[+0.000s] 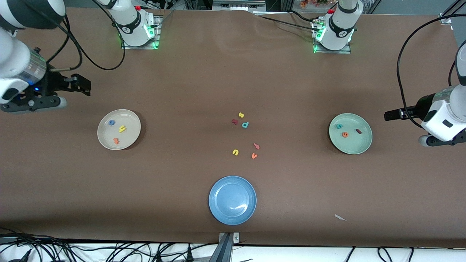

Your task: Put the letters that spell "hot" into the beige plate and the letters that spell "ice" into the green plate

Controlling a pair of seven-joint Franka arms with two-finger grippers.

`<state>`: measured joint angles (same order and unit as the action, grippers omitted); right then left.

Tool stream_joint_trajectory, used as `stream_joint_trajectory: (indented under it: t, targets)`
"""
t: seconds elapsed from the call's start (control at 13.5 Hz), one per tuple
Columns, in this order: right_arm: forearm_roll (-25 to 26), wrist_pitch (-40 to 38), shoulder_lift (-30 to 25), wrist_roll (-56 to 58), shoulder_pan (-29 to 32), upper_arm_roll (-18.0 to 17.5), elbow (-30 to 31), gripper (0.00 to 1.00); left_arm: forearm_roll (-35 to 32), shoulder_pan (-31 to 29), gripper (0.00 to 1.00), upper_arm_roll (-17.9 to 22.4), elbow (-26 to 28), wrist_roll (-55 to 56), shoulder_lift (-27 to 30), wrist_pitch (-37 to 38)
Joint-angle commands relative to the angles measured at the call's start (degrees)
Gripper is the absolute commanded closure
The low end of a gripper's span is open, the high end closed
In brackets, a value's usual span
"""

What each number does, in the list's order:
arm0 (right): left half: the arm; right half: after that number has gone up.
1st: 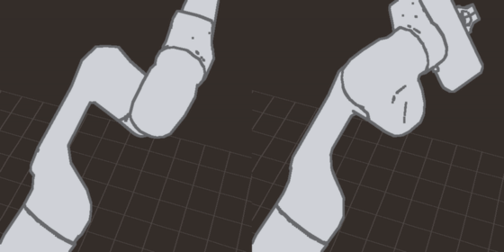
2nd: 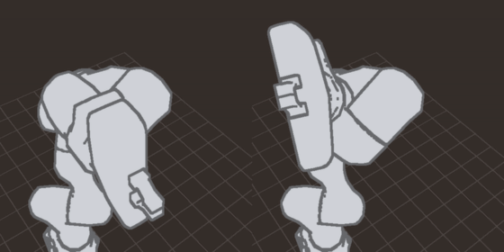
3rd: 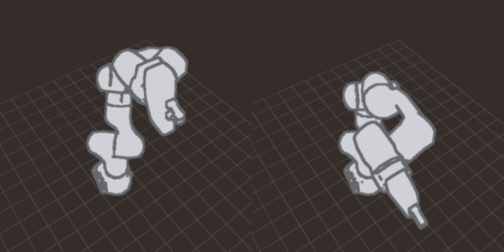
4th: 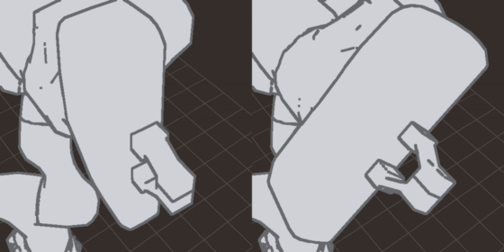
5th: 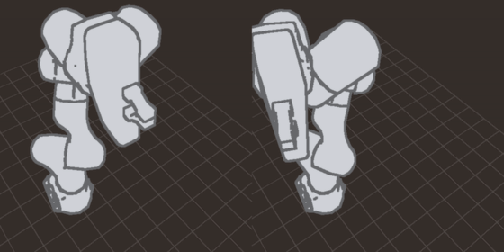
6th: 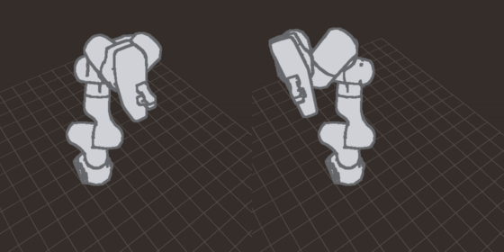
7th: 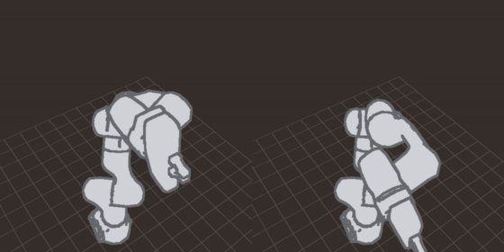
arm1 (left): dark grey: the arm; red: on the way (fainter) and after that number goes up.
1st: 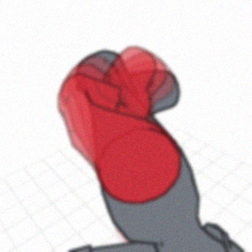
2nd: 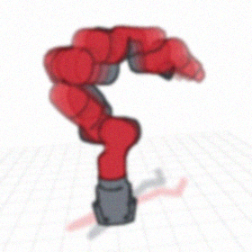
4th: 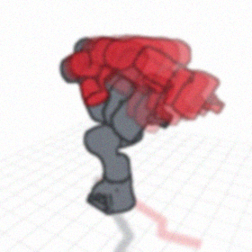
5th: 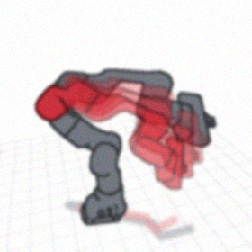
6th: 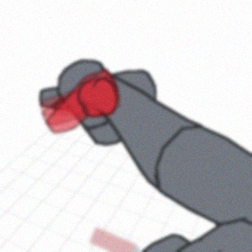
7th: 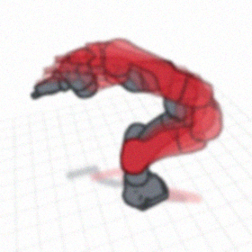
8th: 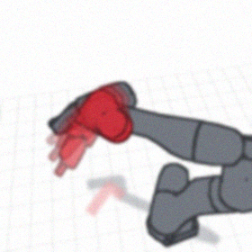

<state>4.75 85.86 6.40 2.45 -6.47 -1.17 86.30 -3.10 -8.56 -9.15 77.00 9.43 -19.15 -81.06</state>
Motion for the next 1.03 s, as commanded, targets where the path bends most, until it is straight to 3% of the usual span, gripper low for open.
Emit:
stream_joint_trajectory:
  t: [0.0,0.37,0.66,0.96]
  targets:
    - [-1.0,-1.4,1.2,0.1,-0.3,0.5,-1.8,0.00,-1.0,-0.9,0.00,-0.3,1.4,-5.0,1.9,-0.7]
    - [-1.3,-0.7,1.6,0.5,0.2,0.6,-1.9,0.00,-0.1,-7.6,0.00,-0.3,10.4,-12.9,1.4,-11.6]
    - [-4.7,0.3,1.8,0.9,2.7,-0.1,-1.8,0.00,0.0,-10.4,0.00,-0.3,14.4,-13.8,0.9,-12.7]
    - [-4.7,0.1,1.9,0.4,2.3,-0.1,-2.1,0.00,0.9,-15.6,0.01,-0.4,19.8,-20.3,0.8,-15.4]
